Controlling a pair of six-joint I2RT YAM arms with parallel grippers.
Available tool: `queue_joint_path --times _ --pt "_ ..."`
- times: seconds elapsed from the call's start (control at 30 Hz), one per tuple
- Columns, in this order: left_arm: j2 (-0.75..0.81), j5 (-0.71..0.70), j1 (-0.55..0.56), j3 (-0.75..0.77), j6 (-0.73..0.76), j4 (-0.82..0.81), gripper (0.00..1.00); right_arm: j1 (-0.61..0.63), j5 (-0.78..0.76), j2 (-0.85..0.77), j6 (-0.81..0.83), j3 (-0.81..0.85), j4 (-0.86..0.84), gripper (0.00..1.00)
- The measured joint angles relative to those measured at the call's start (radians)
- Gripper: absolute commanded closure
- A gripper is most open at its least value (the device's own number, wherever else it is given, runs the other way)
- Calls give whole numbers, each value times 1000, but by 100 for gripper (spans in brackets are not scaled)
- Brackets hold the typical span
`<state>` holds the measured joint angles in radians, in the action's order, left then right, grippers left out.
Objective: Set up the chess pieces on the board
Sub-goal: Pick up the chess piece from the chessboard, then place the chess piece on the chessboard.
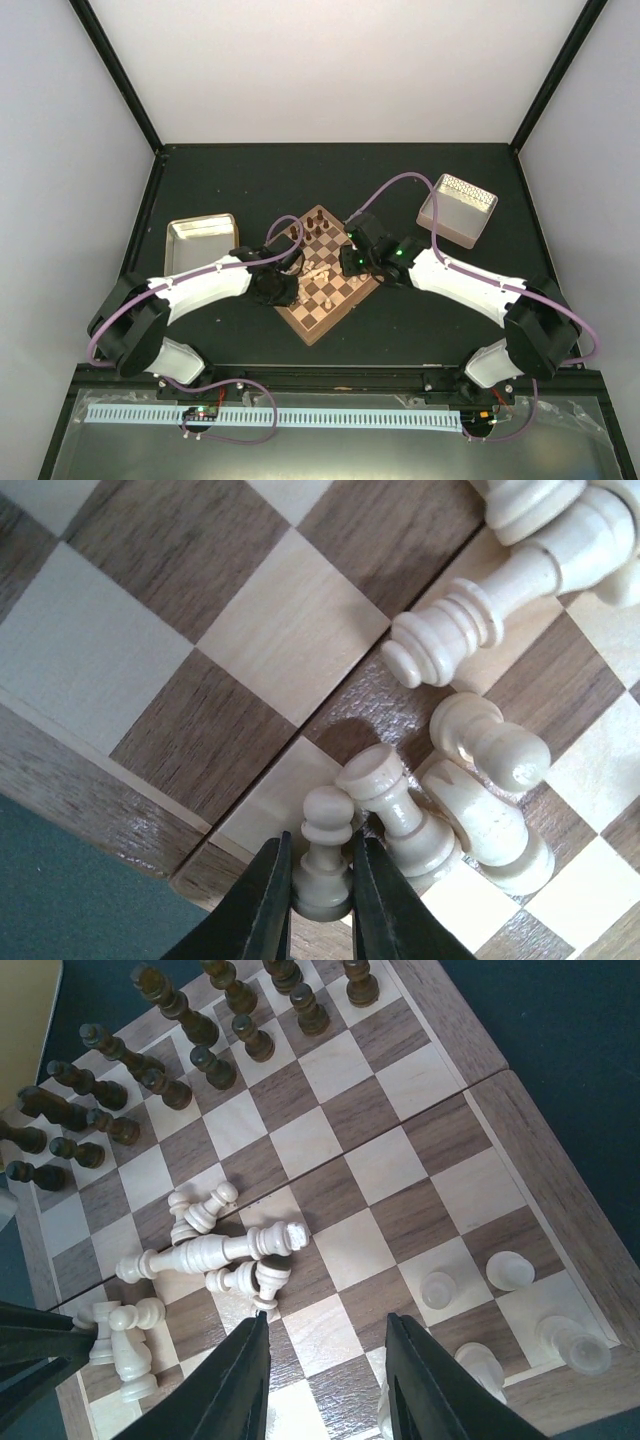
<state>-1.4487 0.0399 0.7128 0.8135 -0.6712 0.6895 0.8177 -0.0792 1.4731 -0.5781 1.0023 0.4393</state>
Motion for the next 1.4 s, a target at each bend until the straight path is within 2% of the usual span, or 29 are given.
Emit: queue_joint_path --times 0.07,0.27,0.7,0.83,1.0,1.2,1.4 --pt "0 0 1 2 6 1 92 0 3 0 0 0 -1 66" --pt "12 -10 2 0 25 3 92 -5 52 -24 32 -7 -26 65" --pt "219 -17 2 -1 115 -73 93 -69 424 -90 95 -19 -156 61" --pt "299 43 2 -31 174 -190 93 -102 578 -90 86 -34 -202 61" --pt "385 178 3 -100 244 -410 93 -118 736 -91 37 -49 -254 61" --pt "418 259 3 -199 334 -624 93 -127 756 -100 -14 -47 -246 64" --pt "431 289 3 -209 416 -681 93 -135 753 -101 -32 -44 -217 71"
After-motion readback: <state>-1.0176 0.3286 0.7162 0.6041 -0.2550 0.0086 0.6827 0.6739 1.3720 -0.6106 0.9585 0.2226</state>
